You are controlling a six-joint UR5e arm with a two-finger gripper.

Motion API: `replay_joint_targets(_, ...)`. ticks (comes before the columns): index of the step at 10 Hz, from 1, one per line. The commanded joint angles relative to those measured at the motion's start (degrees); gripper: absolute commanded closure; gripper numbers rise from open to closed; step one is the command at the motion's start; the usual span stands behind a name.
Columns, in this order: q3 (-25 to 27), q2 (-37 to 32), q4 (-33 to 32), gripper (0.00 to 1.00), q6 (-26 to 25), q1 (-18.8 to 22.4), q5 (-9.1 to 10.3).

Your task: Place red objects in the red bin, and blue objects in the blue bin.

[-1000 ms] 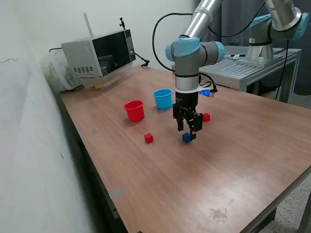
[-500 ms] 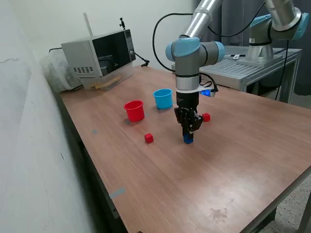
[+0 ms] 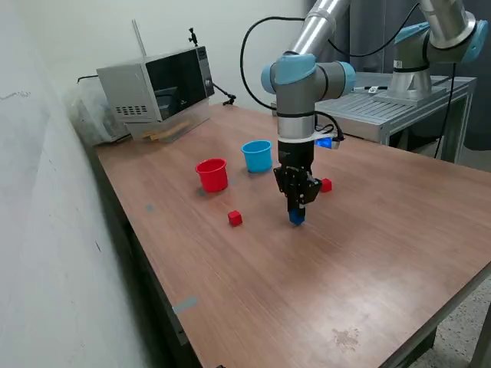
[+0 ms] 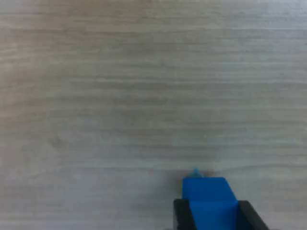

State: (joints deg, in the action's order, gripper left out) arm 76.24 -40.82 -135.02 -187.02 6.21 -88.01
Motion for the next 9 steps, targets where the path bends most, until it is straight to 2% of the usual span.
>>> replay_joint_targets(1, 0.31, -3.89, 0.46, 1.00, 2.09, -0.66, -0.06)
replay_joint_targets(2, 0.31, -5.74, 0.63, 1.00, 2.18, -0.93, -0.06)
replay_joint_targets(4, 3.46, -11.09, 1.51, 1.00, 2.79, -3.12, -0.15)
replay_joint_targets(9, 14.79, -22.00, 3.44, 1.00, 6.48, -15.32, -0.58)
